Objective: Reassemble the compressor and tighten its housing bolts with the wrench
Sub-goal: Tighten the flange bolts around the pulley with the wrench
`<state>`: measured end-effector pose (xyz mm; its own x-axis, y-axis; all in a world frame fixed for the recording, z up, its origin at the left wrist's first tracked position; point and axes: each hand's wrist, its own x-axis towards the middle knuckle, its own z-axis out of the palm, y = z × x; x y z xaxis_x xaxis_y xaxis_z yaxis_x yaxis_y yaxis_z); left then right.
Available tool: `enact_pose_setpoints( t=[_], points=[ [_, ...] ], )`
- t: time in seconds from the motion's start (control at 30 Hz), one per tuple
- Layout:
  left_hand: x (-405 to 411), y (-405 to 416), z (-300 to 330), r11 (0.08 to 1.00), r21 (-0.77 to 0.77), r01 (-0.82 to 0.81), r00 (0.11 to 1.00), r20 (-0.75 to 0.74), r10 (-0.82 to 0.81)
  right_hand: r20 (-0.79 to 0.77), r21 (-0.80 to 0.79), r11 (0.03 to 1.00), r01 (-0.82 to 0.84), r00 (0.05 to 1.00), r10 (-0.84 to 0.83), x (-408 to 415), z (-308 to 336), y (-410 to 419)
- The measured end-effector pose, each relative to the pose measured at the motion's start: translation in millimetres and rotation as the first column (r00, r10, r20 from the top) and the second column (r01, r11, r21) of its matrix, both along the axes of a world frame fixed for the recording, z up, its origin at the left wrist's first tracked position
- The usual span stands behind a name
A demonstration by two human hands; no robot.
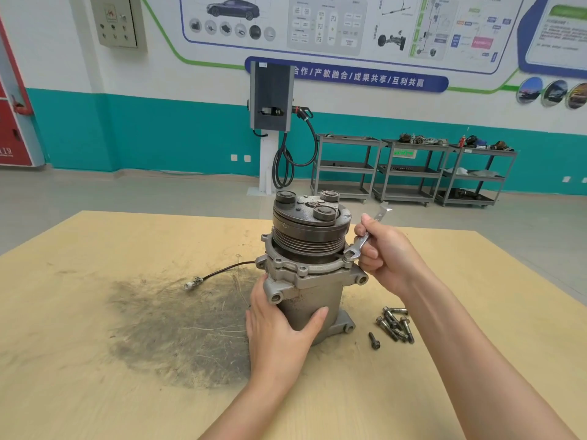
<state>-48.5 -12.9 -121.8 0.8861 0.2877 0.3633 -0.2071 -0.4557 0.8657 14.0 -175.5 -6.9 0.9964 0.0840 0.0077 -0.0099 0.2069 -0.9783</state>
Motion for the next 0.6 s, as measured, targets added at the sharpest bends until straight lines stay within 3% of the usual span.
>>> enact_pose_setpoints(
  t=[0.27, 0.6],
  points=[
    [-0.1, 0.5, -0.2, 1.000, 0.002, -0.002, 1.000, -0.002, 0.002, 0.168, 0.012, 0.954, 0.299, 0.940, -0.297, -14.1, -14.7, 15.0],
    [0.4, 0.4, -1.3, 1.000, 0.000, -0.004, 1.000, 0.000, 0.004, 0.166, 0.120, 0.937, 0.327, 0.924, -0.344, -16.1, -20.8, 17.1]
  ],
)
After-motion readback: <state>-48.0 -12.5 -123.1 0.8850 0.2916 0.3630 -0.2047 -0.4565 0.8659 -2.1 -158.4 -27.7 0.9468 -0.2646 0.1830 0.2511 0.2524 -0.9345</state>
